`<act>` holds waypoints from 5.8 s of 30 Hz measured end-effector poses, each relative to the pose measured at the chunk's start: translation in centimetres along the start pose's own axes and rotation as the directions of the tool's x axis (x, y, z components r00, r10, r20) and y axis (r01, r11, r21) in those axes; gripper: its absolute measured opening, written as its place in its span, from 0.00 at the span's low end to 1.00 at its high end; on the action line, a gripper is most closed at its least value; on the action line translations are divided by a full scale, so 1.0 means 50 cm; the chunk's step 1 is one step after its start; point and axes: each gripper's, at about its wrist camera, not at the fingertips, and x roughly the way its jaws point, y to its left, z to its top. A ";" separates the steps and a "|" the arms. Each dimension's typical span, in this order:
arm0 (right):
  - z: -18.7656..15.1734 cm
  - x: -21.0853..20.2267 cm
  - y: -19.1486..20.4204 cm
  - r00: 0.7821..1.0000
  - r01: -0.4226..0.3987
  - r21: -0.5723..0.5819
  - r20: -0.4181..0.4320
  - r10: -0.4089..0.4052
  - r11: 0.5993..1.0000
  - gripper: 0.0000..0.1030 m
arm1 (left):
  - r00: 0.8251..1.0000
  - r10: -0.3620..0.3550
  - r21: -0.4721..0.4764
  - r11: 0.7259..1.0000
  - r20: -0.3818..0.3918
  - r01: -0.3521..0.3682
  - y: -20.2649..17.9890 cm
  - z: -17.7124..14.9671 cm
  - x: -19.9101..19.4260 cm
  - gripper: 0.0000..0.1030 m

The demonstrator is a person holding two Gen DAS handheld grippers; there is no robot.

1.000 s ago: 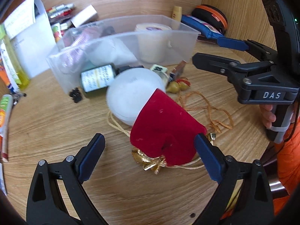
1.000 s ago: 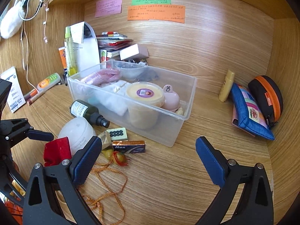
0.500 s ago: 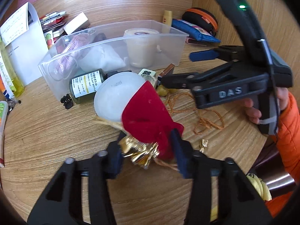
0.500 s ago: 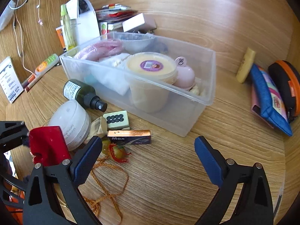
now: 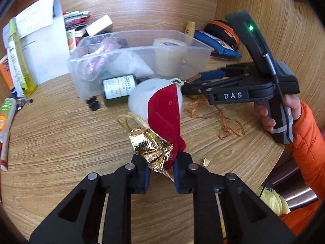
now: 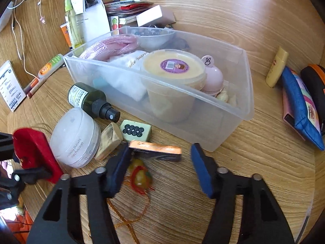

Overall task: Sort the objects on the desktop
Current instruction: 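Grasp the red velvet pouch with the left tool while the right tool grasps the Max battery box, then carry the red pouch and the battery box over the clear bin, then open the right tool to drop the battery box while the left tool releases the red pouch, then move both tools back toward the items left on the desk, then grasp the white frosted jar with the left tool while the right tool grasps the gourd ornament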

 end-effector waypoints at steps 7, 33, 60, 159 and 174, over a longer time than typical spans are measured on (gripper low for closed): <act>0.001 -0.016 -0.016 0.999 -0.021 0.036 0.031 0.020 0.999 0.43 | 0.998 0.035 -0.041 0.999 0.059 -0.032 0.030 0.011 -0.043 0.17; 0.071 -0.144 -0.069 0.975 -0.010 0.073 0.220 -0.006 0.997 0.43 | 0.954 0.153 -0.128 0.984 0.257 -0.123 0.137 0.193 -0.103 0.17; 0.251 0.009 -0.043 0.985 0.044 0.096 0.163 -0.059 0.994 0.43 | 0.985 0.000 -0.138 0.990 0.170 0.024 0.156 0.350 0.105 0.17; -0.054 -0.058 0.039 0.999 0.010 -0.138 0.054 -0.002 0.990 0.89 | 0.999 0.053 0.014 0.998 -0.001 -0.053 0.036 0.078 0.052 0.91; -0.042 -0.024 0.053 0.999 -0.046 -0.155 -0.020 0.043 0.987 0.47 | 0.998 0.016 0.008 1.000 -0.055 -0.015 0.025 0.083 0.098 0.91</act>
